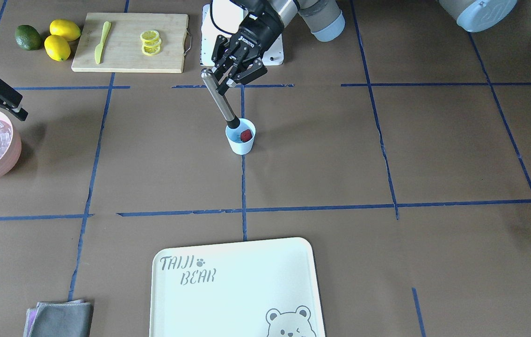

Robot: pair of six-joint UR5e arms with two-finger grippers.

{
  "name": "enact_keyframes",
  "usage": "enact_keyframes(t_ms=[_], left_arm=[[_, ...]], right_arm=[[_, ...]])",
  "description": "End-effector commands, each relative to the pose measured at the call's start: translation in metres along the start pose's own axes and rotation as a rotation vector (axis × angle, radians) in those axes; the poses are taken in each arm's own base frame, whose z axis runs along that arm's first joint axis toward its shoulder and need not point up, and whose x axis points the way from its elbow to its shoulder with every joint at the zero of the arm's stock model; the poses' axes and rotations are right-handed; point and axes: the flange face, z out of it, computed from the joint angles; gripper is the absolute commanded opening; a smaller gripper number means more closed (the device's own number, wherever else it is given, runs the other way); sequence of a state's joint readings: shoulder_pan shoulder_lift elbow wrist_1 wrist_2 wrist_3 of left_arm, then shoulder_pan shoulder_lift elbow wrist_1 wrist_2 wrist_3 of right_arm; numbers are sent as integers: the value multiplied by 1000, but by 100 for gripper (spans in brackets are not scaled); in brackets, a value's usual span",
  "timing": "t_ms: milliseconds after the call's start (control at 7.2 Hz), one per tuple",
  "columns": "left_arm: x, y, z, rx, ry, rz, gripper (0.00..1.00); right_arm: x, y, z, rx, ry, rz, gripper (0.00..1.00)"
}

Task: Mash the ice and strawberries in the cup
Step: 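Lift the pestle out of the cup with the left gripper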

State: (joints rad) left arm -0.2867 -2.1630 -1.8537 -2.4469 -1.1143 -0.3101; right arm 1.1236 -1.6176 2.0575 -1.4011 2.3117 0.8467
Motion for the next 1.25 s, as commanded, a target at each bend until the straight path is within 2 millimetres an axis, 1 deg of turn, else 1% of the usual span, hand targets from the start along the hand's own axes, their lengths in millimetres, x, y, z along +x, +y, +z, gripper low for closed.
enact_keyframes(t_ms=[0,139,278,417,556,695,834,973,1112], left_arm=[[-35,-27,-8,-78,-91,-3,0],[-55,-32,-4,-84,-135,-92,0],[-74,-24,-4,-94,-171,-125,0],[-107,16,-9,-151,-239,-188,0],[-139,45,-15,-225,-268,-221,0],[-184,58,-24,-346,-277,-228,0],[-231,57,-56,-503,-331,-246,0],[-279,46,-86,-700,-374,-330,0],[-322,41,-111,-839,-411,-454,0]], right_arm=[[34,-16,-5,18,29,-32,100],[57,-26,-8,29,47,-51,100],[78,-27,-8,26,63,-76,100],[99,-22,-11,25,78,-94,100],[111,-16,-9,14,87,-116,100],[118,-13,-10,13,91,-110,100],[123,-9,-9,11,93,-106,100],[123,-7,-12,15,92,-105,100],[123,-6,-13,17,92,-105,100]])
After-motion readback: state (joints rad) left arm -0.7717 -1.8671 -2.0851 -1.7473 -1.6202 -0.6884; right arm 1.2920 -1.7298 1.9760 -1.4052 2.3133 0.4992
